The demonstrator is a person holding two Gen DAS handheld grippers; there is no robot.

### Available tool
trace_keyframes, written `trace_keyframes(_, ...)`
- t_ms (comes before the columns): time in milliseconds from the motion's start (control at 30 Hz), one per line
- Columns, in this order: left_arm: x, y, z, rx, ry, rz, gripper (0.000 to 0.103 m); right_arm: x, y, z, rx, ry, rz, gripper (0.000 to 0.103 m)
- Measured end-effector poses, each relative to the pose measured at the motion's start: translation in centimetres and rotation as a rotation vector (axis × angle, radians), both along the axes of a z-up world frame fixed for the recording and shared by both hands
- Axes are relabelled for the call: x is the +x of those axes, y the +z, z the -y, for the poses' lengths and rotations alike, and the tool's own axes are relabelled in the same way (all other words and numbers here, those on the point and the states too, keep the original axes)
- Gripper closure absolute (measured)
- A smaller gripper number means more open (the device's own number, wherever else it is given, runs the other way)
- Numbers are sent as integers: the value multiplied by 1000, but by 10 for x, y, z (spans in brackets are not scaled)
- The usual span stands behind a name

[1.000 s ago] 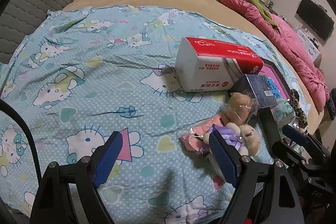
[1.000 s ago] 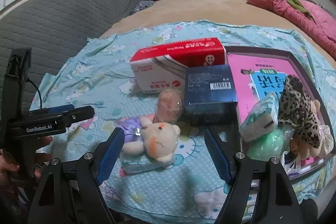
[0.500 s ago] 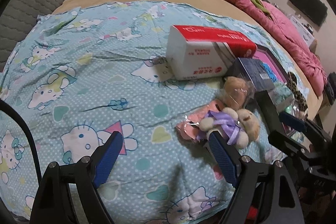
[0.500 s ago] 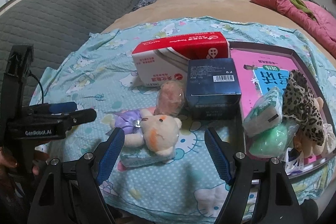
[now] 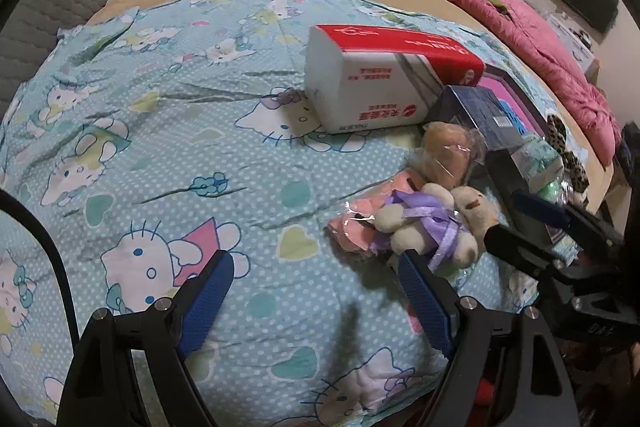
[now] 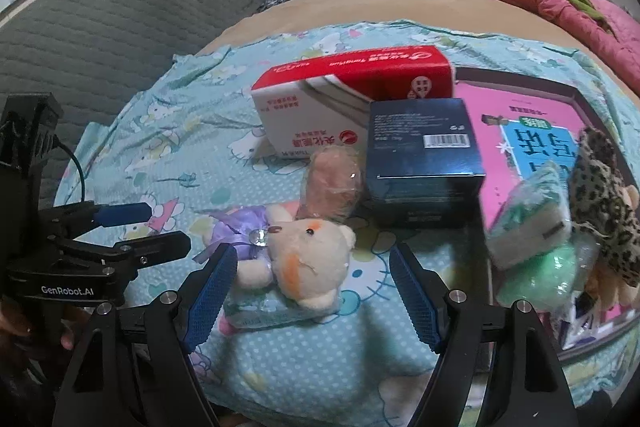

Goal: Organize soft objects
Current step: 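Grasp the purple-dressed cream teddy bear with the right tool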

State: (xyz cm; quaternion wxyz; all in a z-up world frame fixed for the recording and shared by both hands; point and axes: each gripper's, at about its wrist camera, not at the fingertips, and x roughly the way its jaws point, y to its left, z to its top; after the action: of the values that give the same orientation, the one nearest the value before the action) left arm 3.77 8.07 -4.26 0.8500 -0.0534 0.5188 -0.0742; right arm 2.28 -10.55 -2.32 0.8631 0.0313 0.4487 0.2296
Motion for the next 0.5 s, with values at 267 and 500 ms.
trace_keyframes(267,4,-7,-11,-53,21,-14,19,9,-10,-10,10,13,-18,24)
trace_keyframes(500,5,-9,-9,-53,11,-11,19,15,-18,-15,17,21,-25,24)
